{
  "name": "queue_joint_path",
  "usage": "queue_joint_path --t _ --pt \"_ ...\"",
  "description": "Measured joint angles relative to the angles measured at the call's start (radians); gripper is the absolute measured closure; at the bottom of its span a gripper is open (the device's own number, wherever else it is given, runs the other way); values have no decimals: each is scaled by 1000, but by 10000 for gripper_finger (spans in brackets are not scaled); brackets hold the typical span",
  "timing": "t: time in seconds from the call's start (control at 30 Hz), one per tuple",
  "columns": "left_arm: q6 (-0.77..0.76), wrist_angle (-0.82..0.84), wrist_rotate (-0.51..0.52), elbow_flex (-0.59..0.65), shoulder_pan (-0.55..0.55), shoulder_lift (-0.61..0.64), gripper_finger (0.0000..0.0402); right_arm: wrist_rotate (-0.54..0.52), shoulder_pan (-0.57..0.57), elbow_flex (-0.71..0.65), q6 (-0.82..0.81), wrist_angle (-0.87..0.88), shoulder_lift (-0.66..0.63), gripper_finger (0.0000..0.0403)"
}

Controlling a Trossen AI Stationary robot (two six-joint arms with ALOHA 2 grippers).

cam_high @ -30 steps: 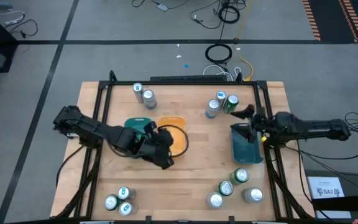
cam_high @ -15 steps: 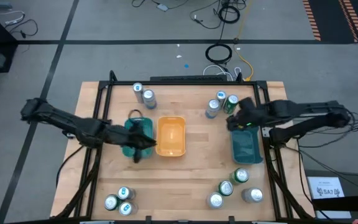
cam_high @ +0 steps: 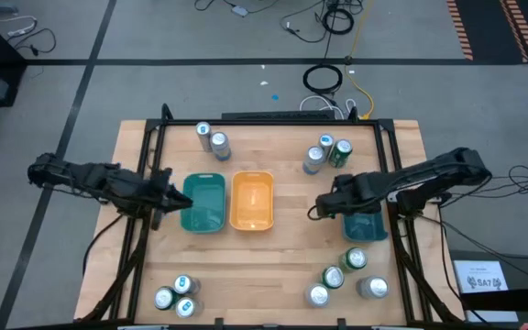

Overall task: Sort soda cans
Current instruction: Move the blue bin to the right of the yellow bin

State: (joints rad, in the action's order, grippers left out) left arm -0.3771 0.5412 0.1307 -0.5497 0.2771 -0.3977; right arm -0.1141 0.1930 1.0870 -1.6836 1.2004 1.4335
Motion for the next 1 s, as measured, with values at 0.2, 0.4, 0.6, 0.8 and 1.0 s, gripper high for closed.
queue_joint_path --t 0.2,0.4,0.6,0.8,1.0 --pt "41 72 0 2 0 148 343 43 -1 -2 -2 3 90 105" --pt "43 138 1 2 0 210 343 55 -1 -81 -58 -23 91 228" --pt "43 155 1 2 0 218 343 91 -1 -217 -129 -204 61 358" --pt "43 160 20 2 0 217 343 72 -5 -191 -206 -257 49 400" --pt "43 159 78 2 0 218 343 -2 -42 -49 -184 -249 81 401"
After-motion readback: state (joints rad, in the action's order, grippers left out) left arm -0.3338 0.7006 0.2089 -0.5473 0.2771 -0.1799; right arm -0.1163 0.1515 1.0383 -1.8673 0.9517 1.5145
